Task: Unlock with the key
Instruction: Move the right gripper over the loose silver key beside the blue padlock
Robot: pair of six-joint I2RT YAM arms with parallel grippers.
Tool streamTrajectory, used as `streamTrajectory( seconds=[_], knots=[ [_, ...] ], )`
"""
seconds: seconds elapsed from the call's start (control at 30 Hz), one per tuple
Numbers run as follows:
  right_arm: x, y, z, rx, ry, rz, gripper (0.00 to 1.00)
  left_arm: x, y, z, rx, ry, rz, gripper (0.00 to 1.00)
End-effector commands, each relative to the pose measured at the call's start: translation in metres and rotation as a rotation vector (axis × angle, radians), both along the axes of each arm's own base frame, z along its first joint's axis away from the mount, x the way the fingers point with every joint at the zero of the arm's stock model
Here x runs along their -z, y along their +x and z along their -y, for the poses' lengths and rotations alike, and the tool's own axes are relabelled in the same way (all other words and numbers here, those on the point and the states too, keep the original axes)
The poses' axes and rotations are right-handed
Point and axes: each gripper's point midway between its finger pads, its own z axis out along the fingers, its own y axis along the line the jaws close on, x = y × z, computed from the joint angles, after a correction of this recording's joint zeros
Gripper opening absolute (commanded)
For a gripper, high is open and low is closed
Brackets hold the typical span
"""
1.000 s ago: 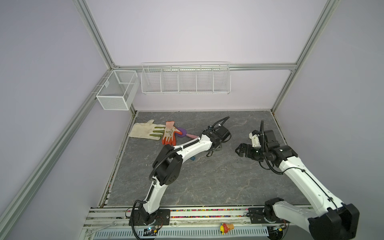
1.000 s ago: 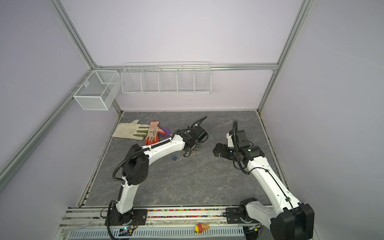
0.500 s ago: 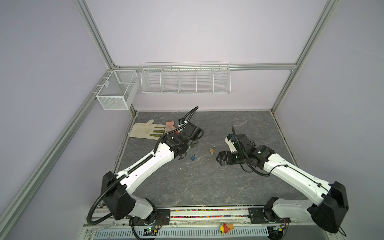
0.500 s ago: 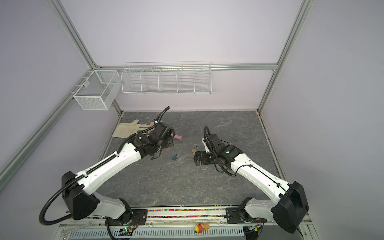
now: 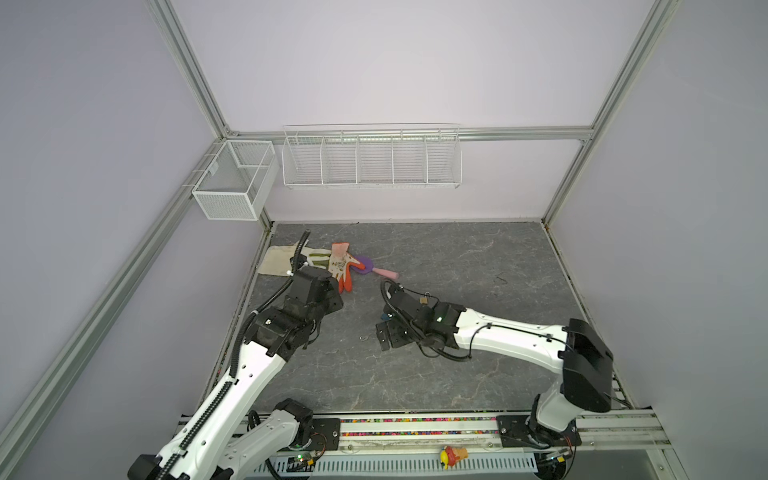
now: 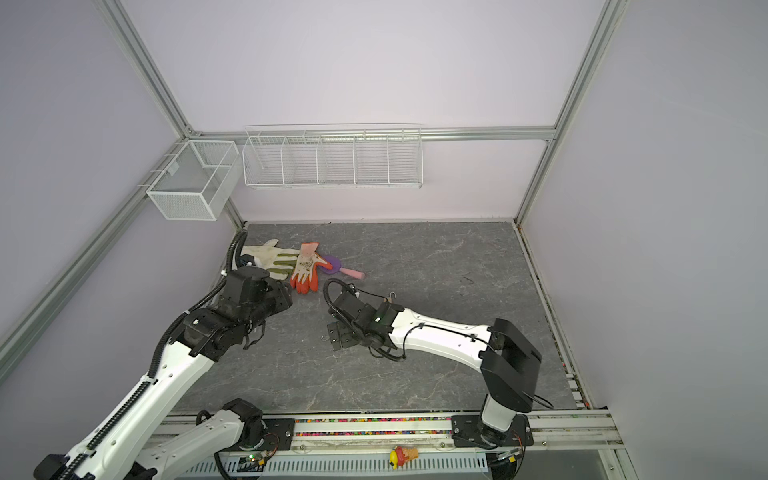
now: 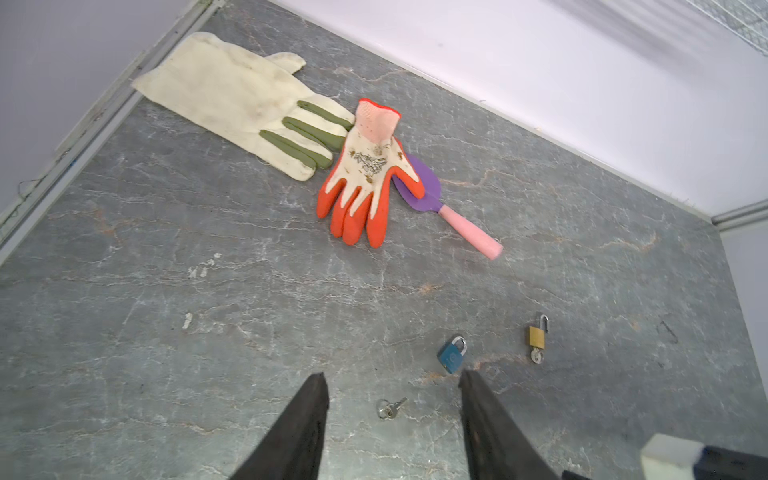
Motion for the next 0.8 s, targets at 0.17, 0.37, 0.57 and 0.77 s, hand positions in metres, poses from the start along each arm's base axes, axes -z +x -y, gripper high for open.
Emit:
streamTrajectory(
  seconds=[0.17,0.37,0.57,0.77],
  knots=[
    [0.034,0.009,-0.050,0.013,-0.019,-0.013,1.00,0.009,-0.012,-0.045,-0.148,-0.008,-0.022,0.52],
    [0.060,0.015,-0.061,0.050,-0.071,-0.010,0.99,0.011,-0.012,-0.062,-0.237,0.008,-0.012,0.52],
    [0.080,0.024,-0.064,0.099,-0.136,-0.010,0.99,0.013,-0.010,-0.070,-0.293,0.005,0.008,0.52],
    [0.090,0.032,-0.055,0.144,-0.222,0.015,0.99,0.014,-0.006,-0.074,-0.317,0.006,0.019,0.52]
  ],
)
